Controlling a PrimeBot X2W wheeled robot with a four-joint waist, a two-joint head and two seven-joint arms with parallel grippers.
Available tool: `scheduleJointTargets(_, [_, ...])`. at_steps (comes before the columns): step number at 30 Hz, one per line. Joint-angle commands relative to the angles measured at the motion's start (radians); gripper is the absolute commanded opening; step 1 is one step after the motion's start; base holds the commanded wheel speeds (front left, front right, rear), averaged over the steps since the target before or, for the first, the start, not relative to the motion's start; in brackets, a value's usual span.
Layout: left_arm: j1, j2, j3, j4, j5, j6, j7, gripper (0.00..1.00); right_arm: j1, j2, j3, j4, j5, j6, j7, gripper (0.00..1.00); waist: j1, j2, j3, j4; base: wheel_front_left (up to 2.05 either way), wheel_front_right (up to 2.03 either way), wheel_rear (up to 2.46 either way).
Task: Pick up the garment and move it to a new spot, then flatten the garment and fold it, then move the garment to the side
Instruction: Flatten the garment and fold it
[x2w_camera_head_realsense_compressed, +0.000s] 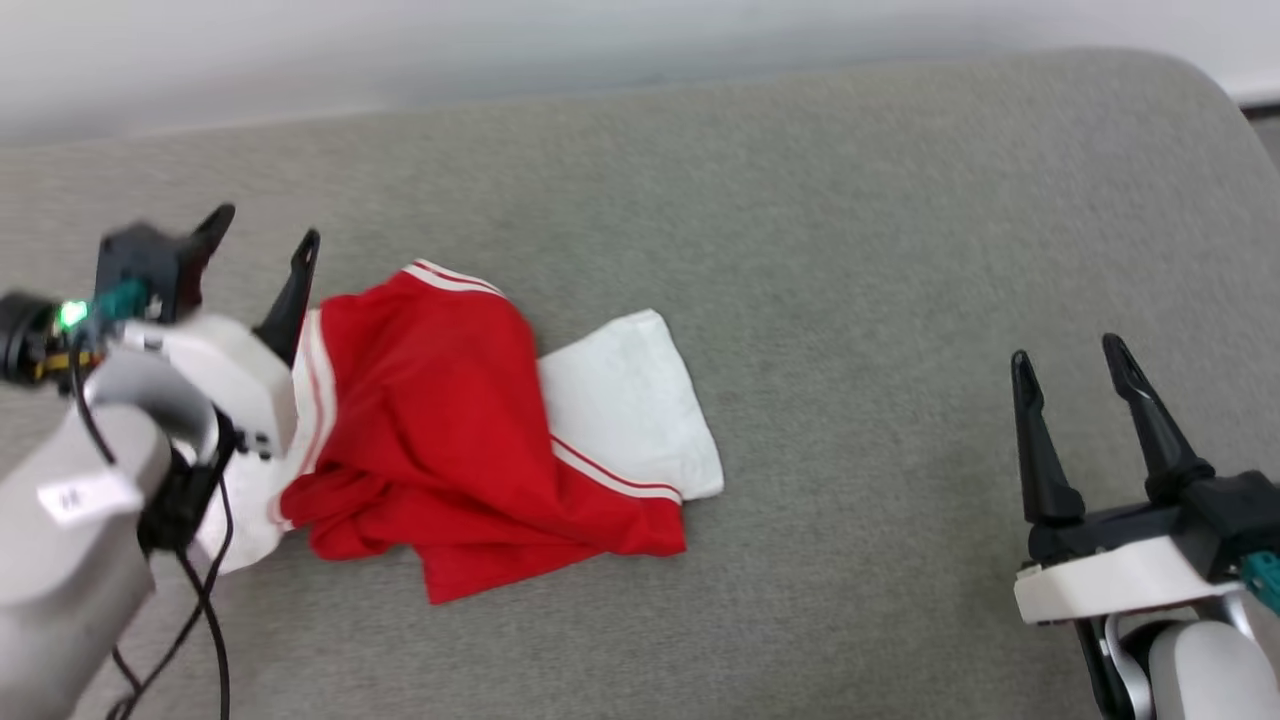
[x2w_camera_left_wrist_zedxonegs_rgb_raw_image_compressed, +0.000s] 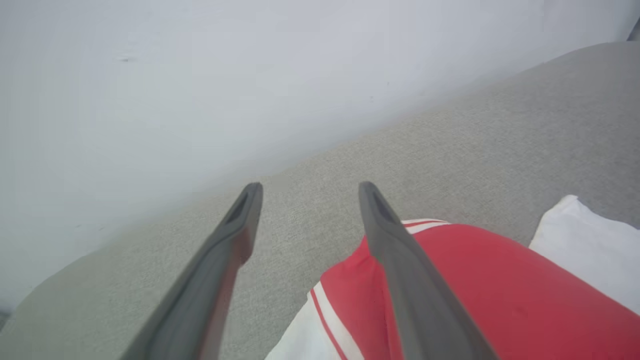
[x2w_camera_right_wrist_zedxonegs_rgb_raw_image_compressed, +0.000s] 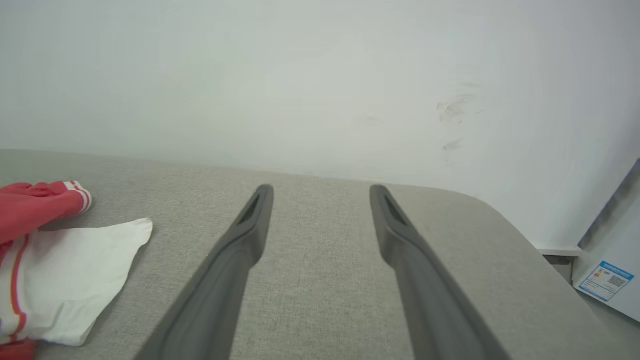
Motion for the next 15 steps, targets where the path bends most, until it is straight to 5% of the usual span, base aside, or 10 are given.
scheduleJointTargets(1, [0.037,0.009,0.011,-0.02,-0.003,0.028,-0.024,1.0,-0.021,-0.014,0.009,0.003,0.008,-0.001,-0.002,1.0,0.0,0.0,-0.043,0.042,0.0,0.0,0.0])
scheduleJointTargets(10, [0.312,0.021,0.14,-0.295,0.065,0.333,-0.106,1.0,-0.146,-0.113,0.111,0.013,0.047,-0.001,0.029,1.0,0.0,0.0,-0.087,0.134,0.0,0.0,0.0])
scheduleJointTargets(15, [0.468,-0.032,0.259,-0.418,0.165,0.415,-0.106,1.0,-0.263,-0.2,0.228,0.024,0.101,-0.001,0.162,1.0,0.0,0.0,-0.075,0.191,0.0,0.0,0.0])
